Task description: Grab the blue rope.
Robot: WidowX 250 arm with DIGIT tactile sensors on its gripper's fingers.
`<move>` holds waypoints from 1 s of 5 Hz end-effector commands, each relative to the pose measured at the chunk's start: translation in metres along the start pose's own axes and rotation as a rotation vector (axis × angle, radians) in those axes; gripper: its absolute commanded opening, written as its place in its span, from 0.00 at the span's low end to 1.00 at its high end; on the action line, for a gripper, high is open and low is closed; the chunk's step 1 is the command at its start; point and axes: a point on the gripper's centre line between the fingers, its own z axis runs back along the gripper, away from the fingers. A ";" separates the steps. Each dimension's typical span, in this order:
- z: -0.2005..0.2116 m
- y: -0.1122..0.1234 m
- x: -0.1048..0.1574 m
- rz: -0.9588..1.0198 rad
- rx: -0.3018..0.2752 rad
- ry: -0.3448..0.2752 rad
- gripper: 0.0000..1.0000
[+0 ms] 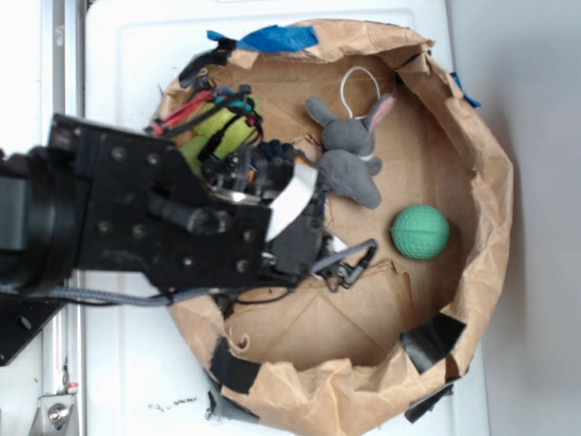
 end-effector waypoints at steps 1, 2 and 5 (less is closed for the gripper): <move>0.022 -0.017 0.014 0.054 -0.097 -0.002 1.00; 0.014 -0.017 0.010 0.040 -0.107 -0.024 1.00; -0.016 -0.019 0.009 -0.002 -0.123 -0.065 1.00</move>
